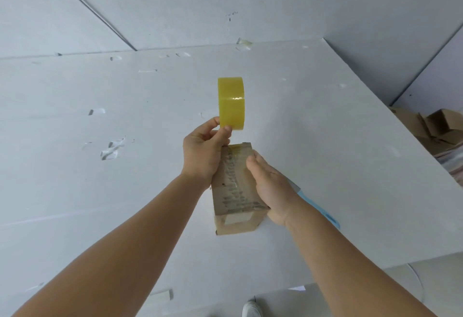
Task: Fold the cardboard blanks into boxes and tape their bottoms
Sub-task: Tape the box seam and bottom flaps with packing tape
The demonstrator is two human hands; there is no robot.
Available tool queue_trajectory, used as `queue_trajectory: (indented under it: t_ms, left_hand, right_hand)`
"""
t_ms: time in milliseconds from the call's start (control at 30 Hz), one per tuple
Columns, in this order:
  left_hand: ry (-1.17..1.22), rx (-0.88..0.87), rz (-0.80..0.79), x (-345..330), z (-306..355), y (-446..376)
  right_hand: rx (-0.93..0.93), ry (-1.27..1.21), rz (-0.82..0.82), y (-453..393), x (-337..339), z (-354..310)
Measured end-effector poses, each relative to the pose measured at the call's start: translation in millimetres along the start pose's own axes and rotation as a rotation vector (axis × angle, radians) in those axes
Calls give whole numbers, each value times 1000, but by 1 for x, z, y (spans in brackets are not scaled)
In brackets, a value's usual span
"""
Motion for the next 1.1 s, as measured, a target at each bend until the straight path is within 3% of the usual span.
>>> queue_trajectory:
  t_ms: [267, 467, 600, 767, 900, 1100]
  left_hand:
    - [-25, -91, -6, -11, 17, -32]
    - [172, -93, 121, -1, 30, -41]
    - [105, -70, -17, 8, 44, -34]
    - [1, 85, -280, 10, 48, -4]
    - [-101, 187, -407, 10, 48, 14]
    - [-406, 252, -418, 6, 53, 29]
  right_hand:
    - [69, 252, 107, -38, 4, -19]
    - [71, 463, 142, -47, -4, -23]
    - [76, 485, 151, -42, -1, -28]
    - [275, 220, 232, -30, 20, -64]
    - [292, -121, 59, -22, 39, -73]
    - [326, -158, -111, -6, 56, -77]
Point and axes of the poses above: each hand's wrist, its own y-axis away from the middle knuckle, its own x-axis out of the back of the hand, z = x × y, the point moved 3 cm from there along -y, towards the middle knuckle, and after that the axes turned 12 degrees about y, right-handed, at the moved point
